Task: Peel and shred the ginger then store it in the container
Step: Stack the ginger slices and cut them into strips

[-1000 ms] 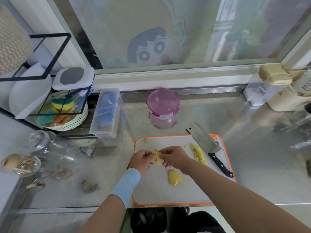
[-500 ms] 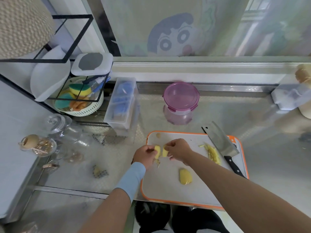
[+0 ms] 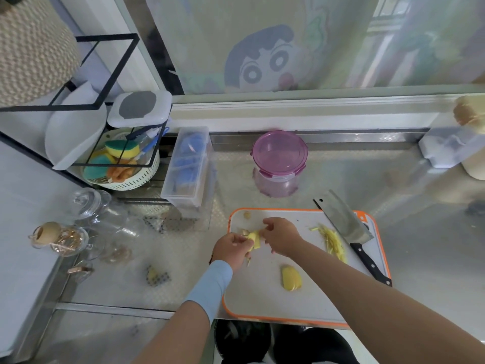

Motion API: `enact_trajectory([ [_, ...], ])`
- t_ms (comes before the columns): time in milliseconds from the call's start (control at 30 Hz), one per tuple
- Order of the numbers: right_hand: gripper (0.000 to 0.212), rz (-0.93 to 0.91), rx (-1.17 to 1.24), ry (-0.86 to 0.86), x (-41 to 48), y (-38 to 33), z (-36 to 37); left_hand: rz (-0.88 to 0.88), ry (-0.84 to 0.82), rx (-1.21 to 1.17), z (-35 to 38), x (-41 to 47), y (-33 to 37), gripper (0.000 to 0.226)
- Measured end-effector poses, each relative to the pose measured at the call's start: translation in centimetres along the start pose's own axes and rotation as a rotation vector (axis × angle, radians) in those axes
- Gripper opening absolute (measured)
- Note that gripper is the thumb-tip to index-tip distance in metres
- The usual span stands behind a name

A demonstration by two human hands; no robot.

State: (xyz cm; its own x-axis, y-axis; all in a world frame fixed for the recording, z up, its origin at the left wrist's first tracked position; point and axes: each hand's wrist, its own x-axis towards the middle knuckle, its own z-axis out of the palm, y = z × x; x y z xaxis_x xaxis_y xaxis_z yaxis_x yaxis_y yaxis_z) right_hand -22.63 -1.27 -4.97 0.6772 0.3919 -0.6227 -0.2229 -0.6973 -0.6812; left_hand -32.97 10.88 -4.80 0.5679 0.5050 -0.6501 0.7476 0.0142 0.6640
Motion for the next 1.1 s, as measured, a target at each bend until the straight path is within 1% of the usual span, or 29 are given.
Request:
enact_trajectory([
  [33,0.033,-0.016,-0.030,0.000,-0.3,-0.1,-0.1,0.006,0.006,0.016,0.1,-0.2,0.3,0.016],
  [67,0.034,-0.018,-0.014,-0.017,-0.8,-0.3,-0.2,0.015,0.009,0.036,0.2,-0.5,0.6,0.018],
  [133,0.036,-0.002,0.112,-0.068,-1.9,-0.3,-0.5,0.050,-0.006,0.068,0.6,-1.2,1.2,0.026],
  [200,0.024,0.001,0.201,-0.094,-3.0,0.2,-1.2,0.096,-0.036,0.102,1.1,-1.8,1.3,0.037],
  [233,0.017,0.021,0.235,-0.102,-3.4,0.6,-1.6,0.112,-0.063,0.113,1.4,-2.1,1.3,0.036],
  [267,0.014,0.044,0.243,-0.111,-3.8,1.0,-2.1,0.125,-0.103,0.105,1.6,-2.4,1.2,0.028],
  [333,0.020,0.076,0.181,-0.118,-4.6,2.0,-3.0,0.144,-0.184,0.037,2.1,-2.9,0.9,0.009],
  [367,0.022,0.070,0.127,-0.110,-5.0,2.6,-3.3,0.157,-0.211,0.019,2.3,-3.2,0.7,0.007],
  [433,0.023,0.033,0.002,-0.065,-5.8,3.6,-3.6,0.173,-0.257,0.069,2.8,-3.7,0.3,0.013],
  [500,0.015,0.003,-0.076,-0.031,-6.2,4.4,-3.5,0.154,-0.301,0.148,3.4,-4.2,-0.3,0.021],
  [567,0.008,-0.029,-0.137,-0.024,-6.4,4.8,-3.1,0.154,-0.302,0.266,4.1,-4.2,-0.9,0.023],
  [600,0.009,-0.058,-0.184,-0.021,-6.5,5.0,-2.9,0.160,-0.289,0.328,4.4,-4.2,-1.2,0.023],
  [667,0.013,-0.113,-0.290,-0.014,-6.5,5.5,-2.4,0.181,-0.270,0.421,4.9,-4.3,-1.8,0.021],
  [800,0.027,-0.156,-0.425,-0.040,-6.7,6.7,-1.5,0.239,-0.198,0.631,5.9,-4.0,-2.5,0.018],
  [867,0.032,-0.174,-0.460,-0.040,-6.6,7.3,-1.5,0.263,-0.156,0.756,6.3,-3.9,-2.3,0.022],
  [933,0.037,-0.179,-0.465,-0.004,-6.8,8.1,-2.0,0.278,-0.127,0.836,6.5,-4.1,-2.0,0.026],
  [1033,0.046,-0.142,-0.515,-0.027,-7.2,9.4,-2.8,0.356,-0.081,0.819,6.4,-4.3,-2.2,0.017],
  [1100,0.055,-0.115,-0.556,-0.044,-7.4,10.0,-3.2,0.487,-0.082,0.727,6.1,-4.0,-2.3,0.007],
])
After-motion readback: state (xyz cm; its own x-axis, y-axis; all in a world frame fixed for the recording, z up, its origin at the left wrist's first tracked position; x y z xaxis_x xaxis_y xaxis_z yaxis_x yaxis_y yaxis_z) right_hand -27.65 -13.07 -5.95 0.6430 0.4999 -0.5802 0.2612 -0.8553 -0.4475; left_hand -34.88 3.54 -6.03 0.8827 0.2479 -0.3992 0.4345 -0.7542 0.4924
